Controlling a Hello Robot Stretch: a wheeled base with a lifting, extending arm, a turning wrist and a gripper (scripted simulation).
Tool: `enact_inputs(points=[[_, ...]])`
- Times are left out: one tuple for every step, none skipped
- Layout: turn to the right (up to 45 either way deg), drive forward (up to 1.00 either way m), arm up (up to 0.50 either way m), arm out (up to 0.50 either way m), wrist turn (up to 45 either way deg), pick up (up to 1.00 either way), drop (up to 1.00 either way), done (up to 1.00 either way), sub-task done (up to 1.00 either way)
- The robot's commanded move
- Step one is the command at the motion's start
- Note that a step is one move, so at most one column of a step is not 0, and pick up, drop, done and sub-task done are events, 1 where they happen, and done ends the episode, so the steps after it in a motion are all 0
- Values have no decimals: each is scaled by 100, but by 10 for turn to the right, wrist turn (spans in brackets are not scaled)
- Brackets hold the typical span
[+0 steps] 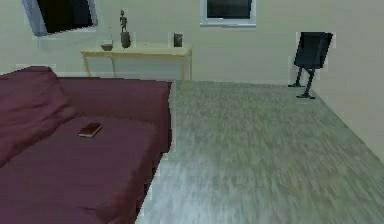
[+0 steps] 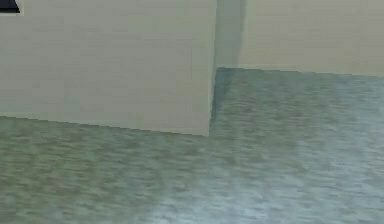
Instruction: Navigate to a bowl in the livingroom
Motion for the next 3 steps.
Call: enact_inputs(points=[[60, 0, 0, 0, 0, 0, 0, 0, 0], [0, 100, 0, 0, 0, 0, 0, 0, 0], [30, 0, 0, 0, 0, 0, 0, 0, 0]])
